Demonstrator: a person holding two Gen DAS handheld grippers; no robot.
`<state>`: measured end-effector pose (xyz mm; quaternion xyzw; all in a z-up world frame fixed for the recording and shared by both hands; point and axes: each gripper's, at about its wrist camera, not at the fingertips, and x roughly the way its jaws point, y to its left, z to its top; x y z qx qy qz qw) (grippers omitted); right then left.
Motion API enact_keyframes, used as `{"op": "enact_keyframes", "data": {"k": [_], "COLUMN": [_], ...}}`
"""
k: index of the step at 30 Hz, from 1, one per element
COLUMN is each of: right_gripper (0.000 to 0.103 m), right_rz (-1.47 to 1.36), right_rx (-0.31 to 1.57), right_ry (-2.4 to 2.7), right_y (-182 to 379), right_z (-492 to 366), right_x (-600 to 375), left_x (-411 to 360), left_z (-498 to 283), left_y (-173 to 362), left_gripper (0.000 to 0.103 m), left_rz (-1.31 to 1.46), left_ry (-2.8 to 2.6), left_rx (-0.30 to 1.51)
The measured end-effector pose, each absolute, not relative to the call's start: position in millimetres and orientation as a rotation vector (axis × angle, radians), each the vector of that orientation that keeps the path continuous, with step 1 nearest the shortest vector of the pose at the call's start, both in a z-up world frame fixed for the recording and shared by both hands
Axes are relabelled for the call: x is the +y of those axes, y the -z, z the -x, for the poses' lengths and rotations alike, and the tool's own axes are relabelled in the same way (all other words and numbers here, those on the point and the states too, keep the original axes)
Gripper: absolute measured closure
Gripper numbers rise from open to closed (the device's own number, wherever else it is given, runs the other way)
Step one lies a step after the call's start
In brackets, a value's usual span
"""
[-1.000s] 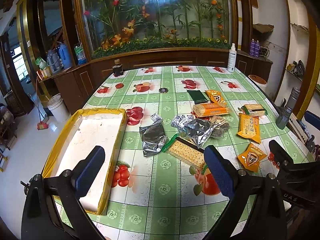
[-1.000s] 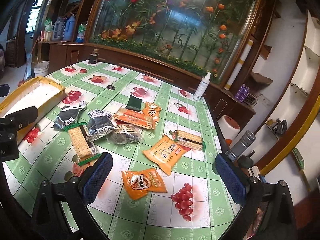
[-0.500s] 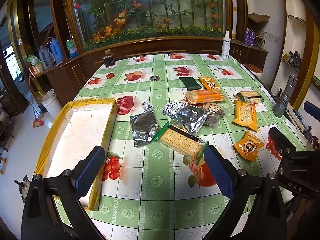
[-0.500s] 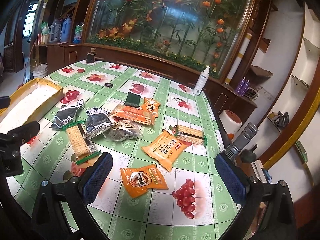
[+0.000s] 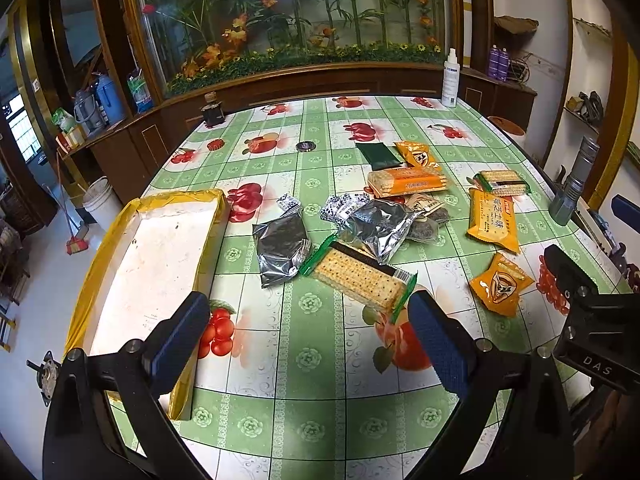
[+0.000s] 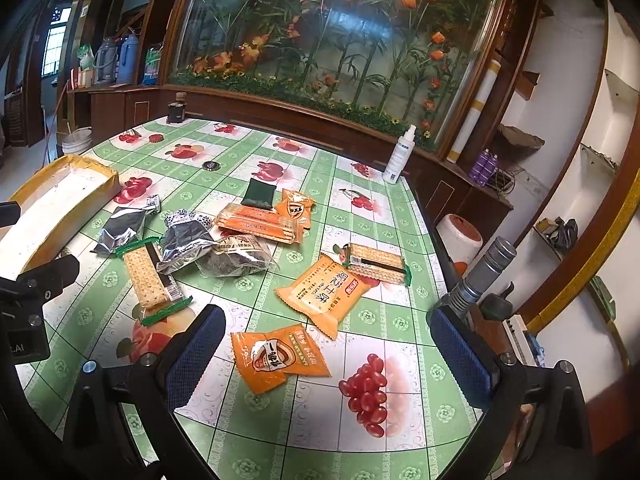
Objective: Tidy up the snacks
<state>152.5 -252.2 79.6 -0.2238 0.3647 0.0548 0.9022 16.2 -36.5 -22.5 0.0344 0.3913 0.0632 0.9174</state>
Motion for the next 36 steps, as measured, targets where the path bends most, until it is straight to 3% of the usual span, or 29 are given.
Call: {"op": "enact_keyframes", "data": {"k": [9,21,36], "right_gripper": [0.000,0.000,0.000], "right_rz": [0.364,0.054,0.121], "right_rx": [0.804,0.940,1.024], "right_ry": [-0.178,-0.385,-0.405], "right_y": [-70.5,-39.9,-0.3], "right_z": [-159.6,-175.0,-197.3], "right_x": [-267.8,-308.7,-294.3], "left_x": [-29.2,-26.8,-17.1], "left_z": [-23.7,-51.1,-100.5], "left_y": [35.4,76.2,112.1], "left_gripper": [0.003,0.003,0.003], "left_rz": [-0.059,0.073,0.357], "left_ry": [-0.106,-0.012,-0.113], "left_rx": [0.795,0.943,1.003]}}
